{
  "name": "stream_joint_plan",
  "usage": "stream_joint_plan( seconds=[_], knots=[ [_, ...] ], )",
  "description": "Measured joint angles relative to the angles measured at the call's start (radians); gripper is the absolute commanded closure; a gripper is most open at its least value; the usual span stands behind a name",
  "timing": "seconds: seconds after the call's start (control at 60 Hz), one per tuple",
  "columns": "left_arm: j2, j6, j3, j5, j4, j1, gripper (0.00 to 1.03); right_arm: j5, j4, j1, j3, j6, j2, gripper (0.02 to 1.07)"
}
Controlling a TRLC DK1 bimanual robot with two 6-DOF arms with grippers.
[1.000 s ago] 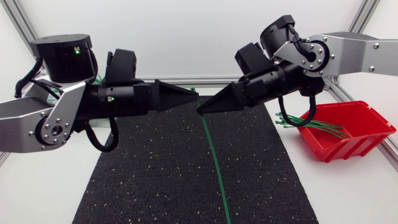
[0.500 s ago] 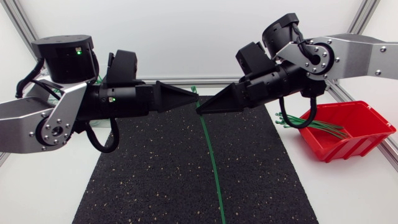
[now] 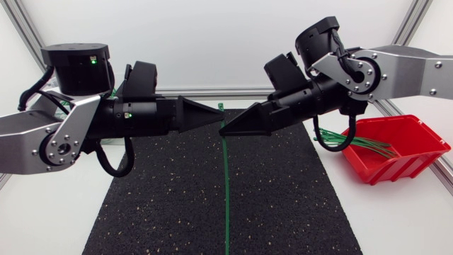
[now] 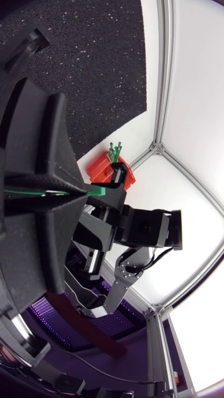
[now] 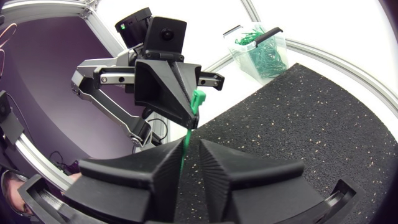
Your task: Take a green cable tie from the red box, thread the tail through the head to close it, then place it in the transparent bin on the left.
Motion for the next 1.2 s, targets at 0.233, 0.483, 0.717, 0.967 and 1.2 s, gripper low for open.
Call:
stream_joint_plan(
  seconds=[0.233,0.483,0.717,0.967,1.2],
  knots=[
    [-0.002,-0.004,0.075,0.056,-0.127,0.083,0.99,0.088,-0.059,-0.041,-0.028,-0.135,-0.014,0.06],
    [0.014,-0.003,0.175,0.133,-0.228,0.16,0.99,0.194,-0.195,-0.056,-0.014,-0.377,-0.026,0.06],
    [0.098,0.067,0.223,0.155,-0.335,0.181,0.99,0.28,-0.326,-0.016,0.024,-0.515,-0.031,0.06],
    [0.219,0.171,0.323,0.163,-0.437,0.185,0.99,0.541,-0.183,-0.011,0.005,-0.644,-0.031,0.06],
    [0.291,0.24,0.393,0.188,-0.509,0.175,0.99,0.741,0.351,-0.013,-0.19,-0.792,-0.054,0.06]
  ],
)
